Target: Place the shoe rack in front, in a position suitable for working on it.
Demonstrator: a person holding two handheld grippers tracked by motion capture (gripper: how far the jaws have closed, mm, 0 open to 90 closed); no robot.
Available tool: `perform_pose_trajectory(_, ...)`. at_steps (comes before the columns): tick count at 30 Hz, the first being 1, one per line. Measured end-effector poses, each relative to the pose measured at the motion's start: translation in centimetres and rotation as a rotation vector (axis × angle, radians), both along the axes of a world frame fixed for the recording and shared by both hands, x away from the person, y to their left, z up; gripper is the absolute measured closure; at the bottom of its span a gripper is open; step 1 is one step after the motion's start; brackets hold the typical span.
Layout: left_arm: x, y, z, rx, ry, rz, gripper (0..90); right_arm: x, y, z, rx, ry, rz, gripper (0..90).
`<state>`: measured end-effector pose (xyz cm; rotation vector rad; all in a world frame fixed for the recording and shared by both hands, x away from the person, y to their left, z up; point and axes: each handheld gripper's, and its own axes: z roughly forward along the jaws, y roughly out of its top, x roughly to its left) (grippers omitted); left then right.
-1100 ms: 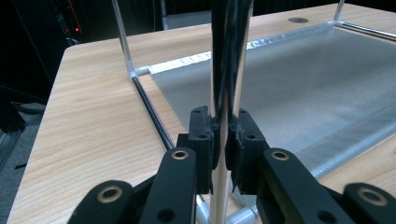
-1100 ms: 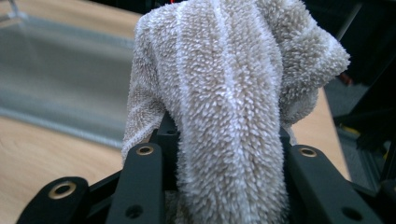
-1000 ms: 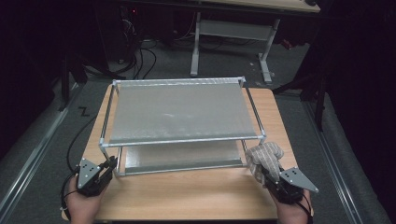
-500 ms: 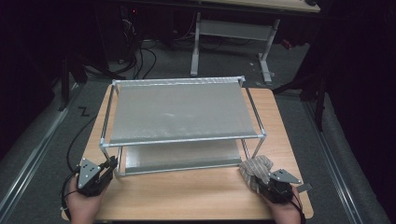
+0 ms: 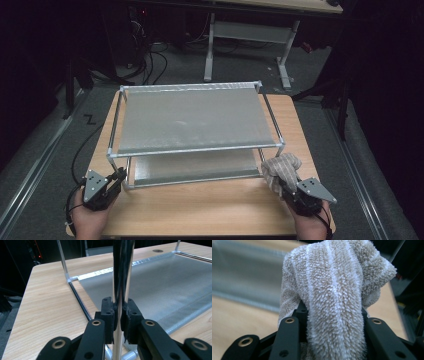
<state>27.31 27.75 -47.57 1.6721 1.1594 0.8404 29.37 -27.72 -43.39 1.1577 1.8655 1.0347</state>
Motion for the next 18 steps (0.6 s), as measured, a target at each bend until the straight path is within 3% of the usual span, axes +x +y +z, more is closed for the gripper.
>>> perform_pose_trajectory(4,0.0,0.0,0.0,0.001,0.0,-0.003,80.5,-0.6,0.0,1.9,0.021,-0.075,0.001,62.2)
perform_pose_trajectory(7,0.0,0.1,0.0,0.002,0.0,-0.006,80.4,-0.7,0.0,2.3,0.02,-0.082,0.005,62.2)
perform_pose_trajectory(10,0.0,0.1,0.0,0.002,0.0,-0.006,80.4,-0.3,-0.2,1.6,0.017,-0.049,0.005,62.1)
perform_pose_trajectory(17,0.1,-0.1,0.0,0.007,0.001,-0.011,80.3,1.1,-1.1,-2.3,-0.001,0.102,-0.003,62.1)
perform_pose_trajectory(18,0.1,-0.1,0.0,0.007,0.001,-0.011,80.3,1.1,-1.1,-2.3,-0.001,0.102,-0.003,62.1)
